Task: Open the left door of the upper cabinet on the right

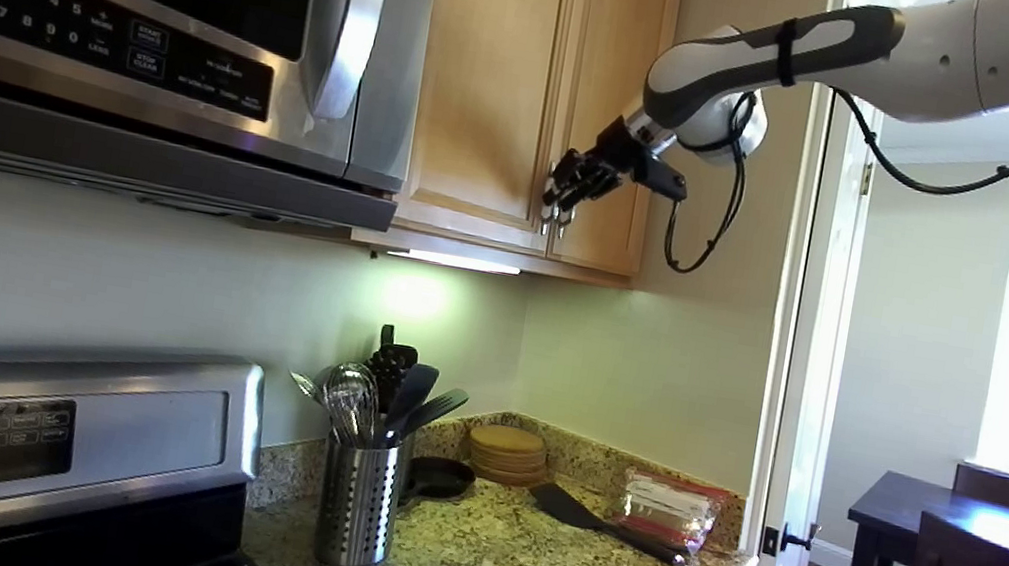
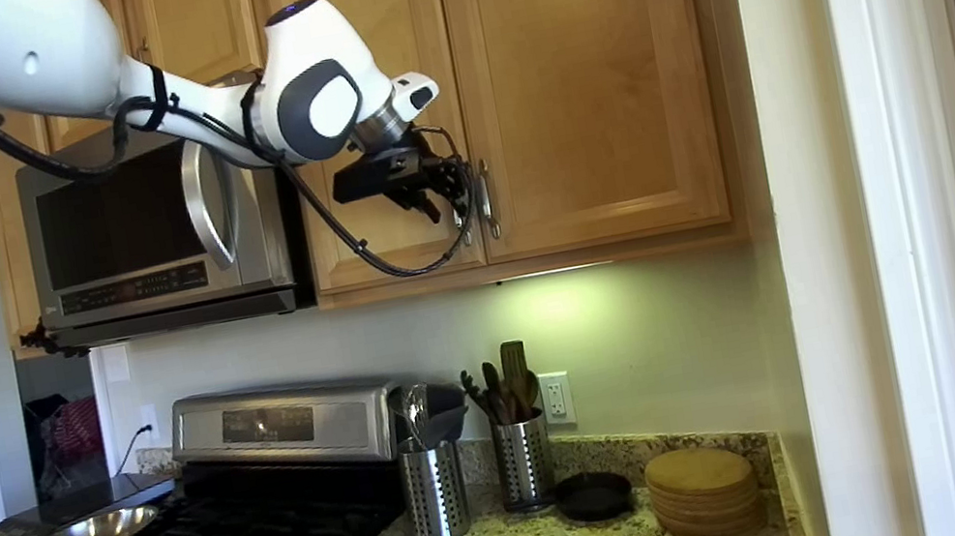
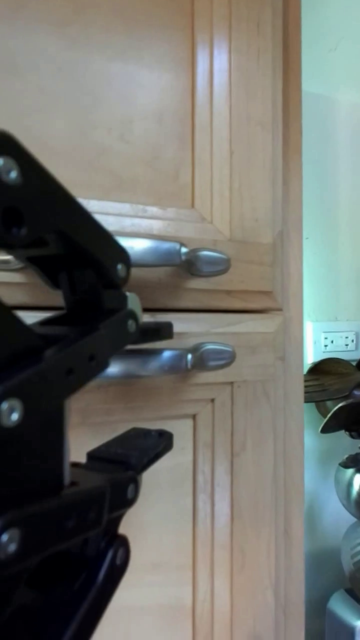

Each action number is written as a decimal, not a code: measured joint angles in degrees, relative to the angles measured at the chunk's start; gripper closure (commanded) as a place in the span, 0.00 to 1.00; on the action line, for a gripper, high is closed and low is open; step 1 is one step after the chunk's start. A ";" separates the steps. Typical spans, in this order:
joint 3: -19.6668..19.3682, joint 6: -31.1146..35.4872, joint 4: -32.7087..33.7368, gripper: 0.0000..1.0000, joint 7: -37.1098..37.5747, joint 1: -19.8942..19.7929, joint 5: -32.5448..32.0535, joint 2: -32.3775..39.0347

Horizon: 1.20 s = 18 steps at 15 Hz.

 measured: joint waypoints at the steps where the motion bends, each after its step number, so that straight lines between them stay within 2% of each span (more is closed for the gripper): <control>1: 0.09 0.02 0.22 0.58 -0.48 0.00 0.48 0.14; 2: 0.06 0.02 0.40 0.55 -0.93 -0.03 0.70 0.32; 3: 0.08 0.02 0.80 0.44 -1.43 -0.03 0.87 0.71; 4: 0.08 0.03 1.19 0.40 -1.80 -0.03 0.91 1.16; 5: 0.20 0.04 1.60 0.41 -2.13 0.01 0.91 1.56; 6: 0.34 0.04 2.08 0.59 -2.36 0.01 0.91 1.84; 9: 0.53 0.04 3.28 0.73 -3.00 0.01 0.91 2.35; 11: 0.41 0.03 3.52 0.88 -3.42 -0.23 0.84 2.46; 14: 0.20 0.04 3.61 0.94 -3.87 -0.73 0.77 2.41; 15: 0.16 0.02 3.63 0.90 -3.93 -0.85 0.77 2.41; 18: 0.15 0.01 3.63 0.90 -3.92 -0.86 0.79 2.40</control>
